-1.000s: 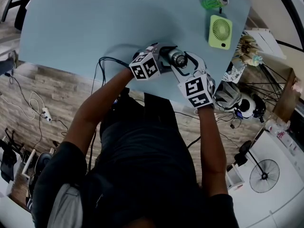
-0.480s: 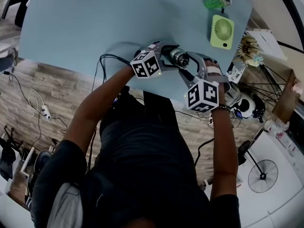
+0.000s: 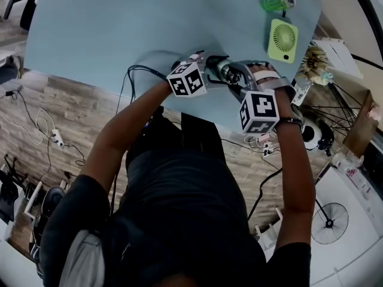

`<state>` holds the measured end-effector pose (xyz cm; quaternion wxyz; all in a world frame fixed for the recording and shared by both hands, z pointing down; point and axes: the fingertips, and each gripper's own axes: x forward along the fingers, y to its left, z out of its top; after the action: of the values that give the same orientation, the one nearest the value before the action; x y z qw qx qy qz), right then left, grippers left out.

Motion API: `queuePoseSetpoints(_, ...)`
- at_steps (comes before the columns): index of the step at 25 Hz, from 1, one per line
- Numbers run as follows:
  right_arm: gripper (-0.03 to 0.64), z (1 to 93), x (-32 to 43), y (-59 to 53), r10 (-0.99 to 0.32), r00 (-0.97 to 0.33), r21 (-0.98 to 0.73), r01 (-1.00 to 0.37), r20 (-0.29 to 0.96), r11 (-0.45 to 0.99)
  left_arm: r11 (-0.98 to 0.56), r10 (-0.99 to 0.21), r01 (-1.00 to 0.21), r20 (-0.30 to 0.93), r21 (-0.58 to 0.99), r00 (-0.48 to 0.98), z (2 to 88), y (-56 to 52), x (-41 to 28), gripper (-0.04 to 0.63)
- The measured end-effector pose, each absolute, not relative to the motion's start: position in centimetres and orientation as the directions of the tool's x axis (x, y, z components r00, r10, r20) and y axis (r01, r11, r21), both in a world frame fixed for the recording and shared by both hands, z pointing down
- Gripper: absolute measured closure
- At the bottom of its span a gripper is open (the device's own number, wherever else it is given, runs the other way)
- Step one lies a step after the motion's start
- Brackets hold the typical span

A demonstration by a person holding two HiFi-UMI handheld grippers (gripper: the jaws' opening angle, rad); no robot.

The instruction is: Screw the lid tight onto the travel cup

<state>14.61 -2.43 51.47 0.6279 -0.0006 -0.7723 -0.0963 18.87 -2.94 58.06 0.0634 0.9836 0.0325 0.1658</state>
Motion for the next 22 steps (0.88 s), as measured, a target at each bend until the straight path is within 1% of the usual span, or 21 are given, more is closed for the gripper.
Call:
queuePoseSetpoints(2, 0.357, 51.6, 14.6, -2.4, -0.116, -0.222, 0.142, 0.104, 0.968, 0.984, -0.990, 0.084, 0.043, 0.321, 0.134, 0.943, 58.1, -2.9, 18.9, 0.169)
queuePoseSetpoints(5, 0.359, 51.6, 14.6, -2.5, -0.128, -0.245, 0.141, 0.037, 0.961, 0.989, -0.990, 0.083, 0.042, 0.321, 0.133, 0.943, 58.1, -2.9, 18.9, 0.169)
queuePoseSetpoints(14, 0.360, 51.3, 14.4, -3.0, -0.207, -0.322, 0.127, -0.252, 0.924, 0.959, -0.990, 0.083, 0.041, 0.320, 0.134, 0.944, 57.9, -2.9, 18.8, 0.169)
queuePoseSetpoints(18, 0.362, 51.5, 14.6, -3.4, -0.241, -0.341, 0.090, -0.404, 0.909, 0.910, -0.990, 0.084, 0.043, 0.319, 0.135, 0.944, 58.0, -3.0, 18.8, 0.170)
queuePoseSetpoints(22, 0.366, 51.5, 14.6, -4.2, -0.298, -0.333, 0.050, -0.587, 0.894, 0.808, -0.990, 0.085, 0.044, 0.319, 0.133, 0.944, 58.1, -3.1, 18.7, 0.170)
